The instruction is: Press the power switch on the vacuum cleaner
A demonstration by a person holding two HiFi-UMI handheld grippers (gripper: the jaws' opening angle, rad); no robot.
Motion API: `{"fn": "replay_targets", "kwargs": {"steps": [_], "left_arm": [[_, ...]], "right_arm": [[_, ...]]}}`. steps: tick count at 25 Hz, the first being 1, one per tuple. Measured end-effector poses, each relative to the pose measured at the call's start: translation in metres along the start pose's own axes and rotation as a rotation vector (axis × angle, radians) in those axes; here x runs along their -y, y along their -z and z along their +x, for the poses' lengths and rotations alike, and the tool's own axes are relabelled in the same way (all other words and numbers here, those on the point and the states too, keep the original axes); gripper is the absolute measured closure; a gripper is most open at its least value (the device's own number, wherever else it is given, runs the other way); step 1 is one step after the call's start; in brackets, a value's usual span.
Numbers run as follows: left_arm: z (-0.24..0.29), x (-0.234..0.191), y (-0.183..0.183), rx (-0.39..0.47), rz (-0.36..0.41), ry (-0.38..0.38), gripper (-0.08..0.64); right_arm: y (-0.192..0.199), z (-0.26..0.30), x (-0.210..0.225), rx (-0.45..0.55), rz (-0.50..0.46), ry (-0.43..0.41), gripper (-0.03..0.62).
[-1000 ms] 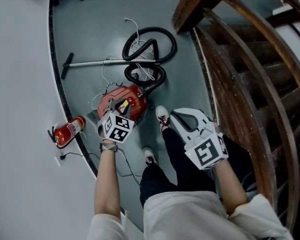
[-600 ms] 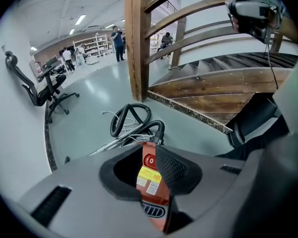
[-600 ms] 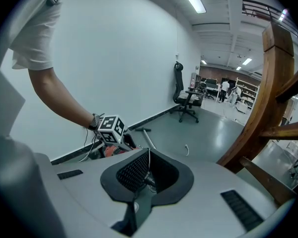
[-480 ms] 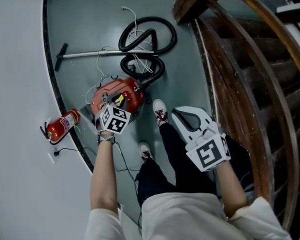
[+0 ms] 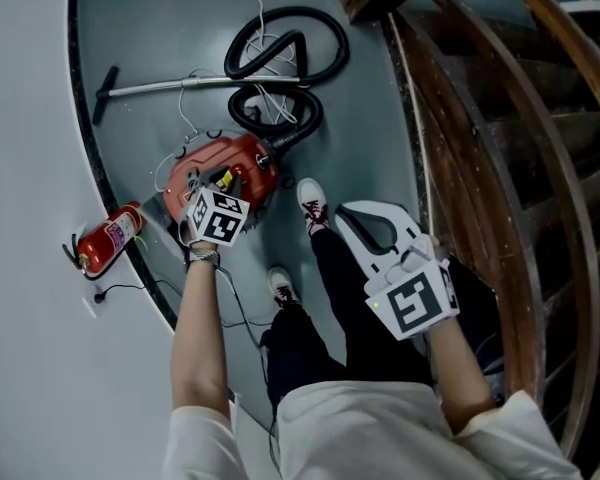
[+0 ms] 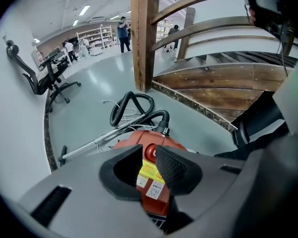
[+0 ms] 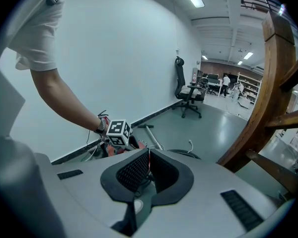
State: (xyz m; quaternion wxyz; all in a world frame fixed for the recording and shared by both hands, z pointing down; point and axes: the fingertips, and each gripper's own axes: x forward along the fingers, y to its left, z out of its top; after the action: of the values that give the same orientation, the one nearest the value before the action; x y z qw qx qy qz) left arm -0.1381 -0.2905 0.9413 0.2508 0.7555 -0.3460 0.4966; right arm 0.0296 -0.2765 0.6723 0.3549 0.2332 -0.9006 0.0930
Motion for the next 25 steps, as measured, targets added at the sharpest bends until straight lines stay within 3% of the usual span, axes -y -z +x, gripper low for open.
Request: {"fn": "replay_targets", "kwargs": {"steps": [25], "left_arm": [[0.024,-0.003,0.004,-0.097,0.024,-0.023,0.502]], "right_arm": [[0.021,0.009,0.004,-0.046,0.008,-0.025,0.561]]}}
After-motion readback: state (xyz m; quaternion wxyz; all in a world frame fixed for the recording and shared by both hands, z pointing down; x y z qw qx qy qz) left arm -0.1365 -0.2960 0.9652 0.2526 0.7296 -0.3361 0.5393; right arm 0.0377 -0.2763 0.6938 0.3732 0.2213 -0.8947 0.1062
